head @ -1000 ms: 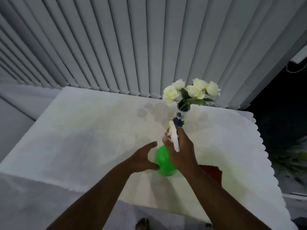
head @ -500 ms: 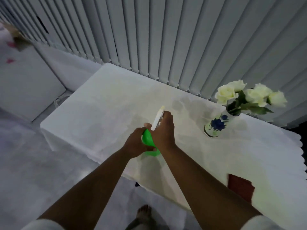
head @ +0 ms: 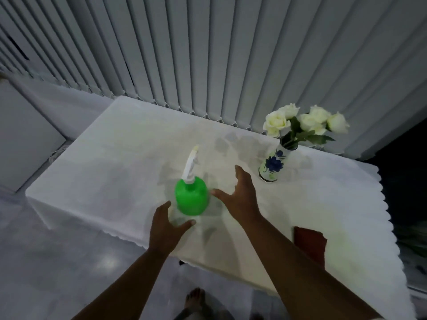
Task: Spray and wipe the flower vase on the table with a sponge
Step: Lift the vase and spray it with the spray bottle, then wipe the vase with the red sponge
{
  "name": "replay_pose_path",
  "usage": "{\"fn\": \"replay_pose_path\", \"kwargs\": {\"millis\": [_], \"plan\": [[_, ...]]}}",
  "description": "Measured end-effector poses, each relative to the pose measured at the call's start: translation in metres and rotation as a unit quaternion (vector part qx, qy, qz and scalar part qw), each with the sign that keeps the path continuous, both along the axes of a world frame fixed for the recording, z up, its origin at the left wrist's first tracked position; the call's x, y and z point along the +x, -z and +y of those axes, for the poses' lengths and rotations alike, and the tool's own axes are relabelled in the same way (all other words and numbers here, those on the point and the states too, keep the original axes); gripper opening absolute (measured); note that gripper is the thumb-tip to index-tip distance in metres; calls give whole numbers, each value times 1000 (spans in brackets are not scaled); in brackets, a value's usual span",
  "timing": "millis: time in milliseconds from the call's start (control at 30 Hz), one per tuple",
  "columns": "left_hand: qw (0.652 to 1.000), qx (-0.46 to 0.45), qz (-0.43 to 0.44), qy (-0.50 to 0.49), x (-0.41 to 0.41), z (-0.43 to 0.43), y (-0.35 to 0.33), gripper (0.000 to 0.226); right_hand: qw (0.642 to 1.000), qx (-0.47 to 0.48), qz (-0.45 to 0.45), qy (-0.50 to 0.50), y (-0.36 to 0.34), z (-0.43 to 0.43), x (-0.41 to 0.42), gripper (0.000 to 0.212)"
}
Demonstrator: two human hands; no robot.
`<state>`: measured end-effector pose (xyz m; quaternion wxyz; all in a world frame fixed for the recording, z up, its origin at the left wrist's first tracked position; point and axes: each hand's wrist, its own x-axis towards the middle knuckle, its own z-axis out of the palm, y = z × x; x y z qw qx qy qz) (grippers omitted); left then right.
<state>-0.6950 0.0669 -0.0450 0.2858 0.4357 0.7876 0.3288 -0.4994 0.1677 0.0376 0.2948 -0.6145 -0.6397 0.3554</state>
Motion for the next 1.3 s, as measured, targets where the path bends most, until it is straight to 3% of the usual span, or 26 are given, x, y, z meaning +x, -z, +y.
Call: {"fn": "replay_pose_path", "kwargs": {"millis": [167,367,600,733,900,1033,1133,1200,1300], "plan": [[996,39,34,79,76,-23,1,90,993,-33,-81,80,22,-30,121,84],[980,74,-5,187,162,49,-29,75,971,-75,-196,116,57,-81,229,64],[978,85,-30,187,218,176,-69,79,931,-55,-360,16,85,-113,243,93],[977,68,-53,197,229,236,-87,71,925,-2,-381,9,96,-113,234,72],[973,59,-85,206,236,259,-94,46,944,20,-326,52,96,-103,240,68],[973,82,-87,198,227,254,-112,48,988,39,-110,105,74,-82,250,48],[969,100,-100,202,216,246,-136,47,979,67,18,192,31,-56,241,45],[964,113,-111,214,209,237,-154,48,970,108,97,193,-4,-36,225,50],[956,117,-126,240,201,218,-180,36,963,202,94,151,-54,-8,191,55]]}}
